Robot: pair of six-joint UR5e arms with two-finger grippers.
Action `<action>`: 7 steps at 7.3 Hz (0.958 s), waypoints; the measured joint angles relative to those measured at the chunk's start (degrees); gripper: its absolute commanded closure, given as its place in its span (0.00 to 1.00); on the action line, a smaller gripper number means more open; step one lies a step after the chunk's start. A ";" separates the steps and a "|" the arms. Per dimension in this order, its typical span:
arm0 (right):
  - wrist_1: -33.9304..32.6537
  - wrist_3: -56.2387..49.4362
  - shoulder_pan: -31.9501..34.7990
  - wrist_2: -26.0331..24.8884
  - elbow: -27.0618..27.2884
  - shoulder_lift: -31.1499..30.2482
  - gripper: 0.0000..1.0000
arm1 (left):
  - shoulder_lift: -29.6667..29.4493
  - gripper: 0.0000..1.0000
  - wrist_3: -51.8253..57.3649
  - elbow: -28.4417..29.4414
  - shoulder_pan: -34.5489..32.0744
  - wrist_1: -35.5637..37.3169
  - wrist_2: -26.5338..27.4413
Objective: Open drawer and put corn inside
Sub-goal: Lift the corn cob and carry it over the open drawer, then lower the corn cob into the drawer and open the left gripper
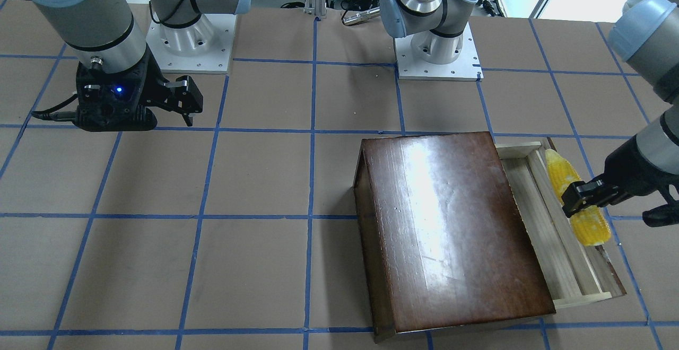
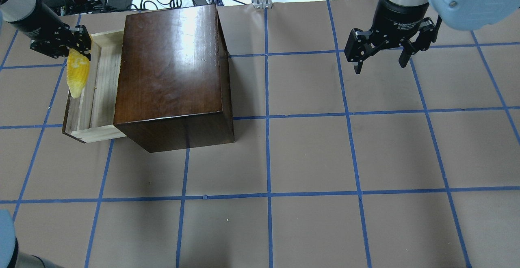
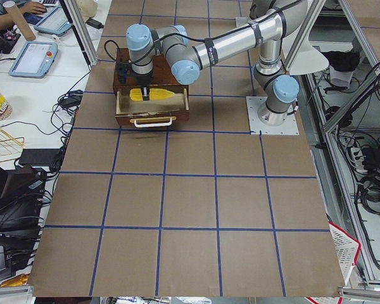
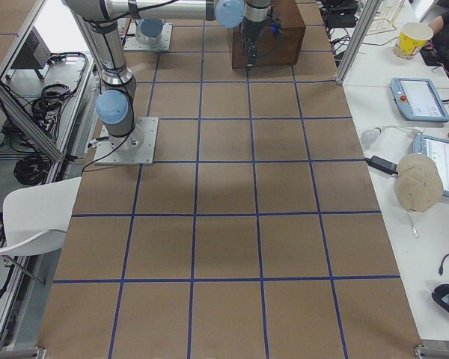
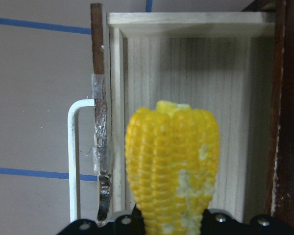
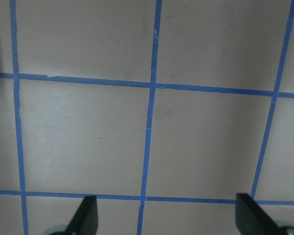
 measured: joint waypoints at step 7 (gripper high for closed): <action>-0.03 0.00 0.00 -0.04 0.00 0.07 0.00 | -3.30 0.53 1.34 -0.51 -0.23 0.87 0.80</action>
